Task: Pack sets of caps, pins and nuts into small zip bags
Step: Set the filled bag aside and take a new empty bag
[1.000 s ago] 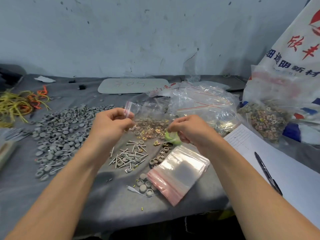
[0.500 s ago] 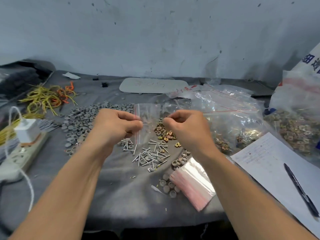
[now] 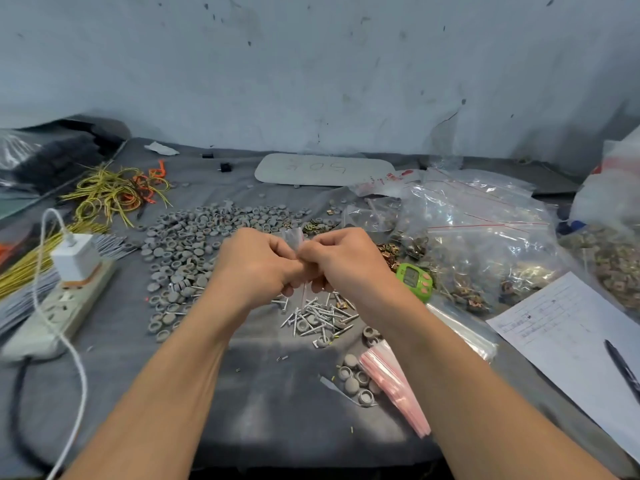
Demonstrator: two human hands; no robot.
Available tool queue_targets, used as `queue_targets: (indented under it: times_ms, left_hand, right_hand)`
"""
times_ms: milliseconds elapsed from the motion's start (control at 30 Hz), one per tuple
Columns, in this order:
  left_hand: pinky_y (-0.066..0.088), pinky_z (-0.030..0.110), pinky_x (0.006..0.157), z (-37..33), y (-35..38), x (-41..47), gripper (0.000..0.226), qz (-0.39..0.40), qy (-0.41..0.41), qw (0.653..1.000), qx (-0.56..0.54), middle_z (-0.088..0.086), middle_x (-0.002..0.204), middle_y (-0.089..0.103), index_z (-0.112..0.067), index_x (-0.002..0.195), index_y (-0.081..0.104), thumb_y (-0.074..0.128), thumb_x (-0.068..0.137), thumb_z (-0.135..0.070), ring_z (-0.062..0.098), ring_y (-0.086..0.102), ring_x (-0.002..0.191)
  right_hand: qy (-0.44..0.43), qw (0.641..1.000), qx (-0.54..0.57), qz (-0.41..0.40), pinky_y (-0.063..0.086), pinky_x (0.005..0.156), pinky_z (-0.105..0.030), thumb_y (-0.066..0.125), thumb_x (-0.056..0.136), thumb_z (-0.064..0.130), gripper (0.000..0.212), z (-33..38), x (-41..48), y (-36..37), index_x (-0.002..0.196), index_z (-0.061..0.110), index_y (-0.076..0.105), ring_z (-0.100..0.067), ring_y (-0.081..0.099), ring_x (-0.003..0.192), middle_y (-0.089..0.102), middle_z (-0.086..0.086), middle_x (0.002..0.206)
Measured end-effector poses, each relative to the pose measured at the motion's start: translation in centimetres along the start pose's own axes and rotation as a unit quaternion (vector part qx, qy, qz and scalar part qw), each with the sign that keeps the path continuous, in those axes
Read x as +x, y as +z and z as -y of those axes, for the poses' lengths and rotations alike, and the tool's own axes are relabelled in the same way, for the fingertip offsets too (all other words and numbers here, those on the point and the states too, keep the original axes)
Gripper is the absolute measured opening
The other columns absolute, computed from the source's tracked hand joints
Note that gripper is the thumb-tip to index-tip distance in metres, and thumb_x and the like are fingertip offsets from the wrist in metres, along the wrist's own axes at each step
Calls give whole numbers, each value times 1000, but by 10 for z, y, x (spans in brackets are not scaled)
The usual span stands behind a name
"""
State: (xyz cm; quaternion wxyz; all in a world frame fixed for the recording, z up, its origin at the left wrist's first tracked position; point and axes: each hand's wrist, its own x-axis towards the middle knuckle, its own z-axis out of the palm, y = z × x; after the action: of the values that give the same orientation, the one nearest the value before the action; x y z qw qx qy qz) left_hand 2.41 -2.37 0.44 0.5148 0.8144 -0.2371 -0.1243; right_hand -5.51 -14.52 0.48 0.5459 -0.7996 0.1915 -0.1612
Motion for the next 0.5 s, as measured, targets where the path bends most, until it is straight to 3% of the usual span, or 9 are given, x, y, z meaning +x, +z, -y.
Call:
queue_targets:
  times_ms: [67, 200, 267, 333, 367, 433, 500]
  left_hand:
    - [47, 23, 47, 0, -4, -1, 17, 25, 12, 999, -20, 9, 53, 67, -12, 51, 72, 88, 53, -16, 15, 58, 44]
    - [38, 18, 45, 1, -11, -6, 27, 113, 9, 988, -103, 6, 50, 58, -15, 49, 66, 92, 56, -16, 13, 49, 47]
    - [32, 15, 45, 4, -14, -7, 30, 169, -3, 973, -155, 9, 53, 51, -17, 50, 62, 91, 58, -18, 19, 45, 56]
    - [29, 18, 51, 6, -16, -5, 23, 224, -15, 950, -216, 17, 74, 52, 2, 71, 66, 86, 71, -9, 22, 37, 67]
    - [30, 21, 56, 7, -17, -3, 32, 243, -18, 937, -251, 20, 88, 54, 12, 90, 64, 76, 78, -15, 21, 37, 68]
    - [40, 18, 61, 4, -17, -2, 45, 282, -10, 907, -313, 23, 89, 63, 14, 104, 59, 75, 79, -20, 13, 52, 65]
    - [50, 17, 64, 2, -17, -3, 53, 318, 20, 884, -341, 20, 86, 69, 10, 98, 65, 90, 70, -29, 13, 64, 66]
  right_hand:
    - [-2, 1000, 10, 13, 48, 57, -34, 65, 85, 13, 24, 0, 1, -2, 63, 7, 73, -20, 58, 50, 68, -10, 58]
    - [-36, 998, -43, 40, 50, 60, -44, 60, 92, 18, 28, 0, 1, -4, 69, 7, 72, -20, 55, 57, 65, -4, 55]
    - [-53, 995, -53, 60, 43, 57, -39, 58, 97, 22, 31, -1, -1, -6, 71, 9, 70, -15, 49, 54, 59, 2, 52]
    - [-66, 994, -17, 81, 35, 57, -31, 57, 100, 22, 36, 1, -2, -8, 67, 9, 65, -12, 41, 50, 52, 5, 50]
    - [-72, 993, 11, 89, 32, 57, -27, 57, 101, 21, 38, 1, -3, -8, 65, 12, 64, -10, 39, 49, 50, 4, 51]
    - [-81, 990, 57, 100, 30, 53, -20, 57, 103, 16, 41, 4, -2, -8, 63, 17, 62, -7, 36, 48, 48, 2, 53]
    - [-88, 984, 105, 114, 29, 47, -14, 56, 104, 10, 42, 5, -3, -9, 63, 15, 60, -6, 34, 45, 46, 3, 50]
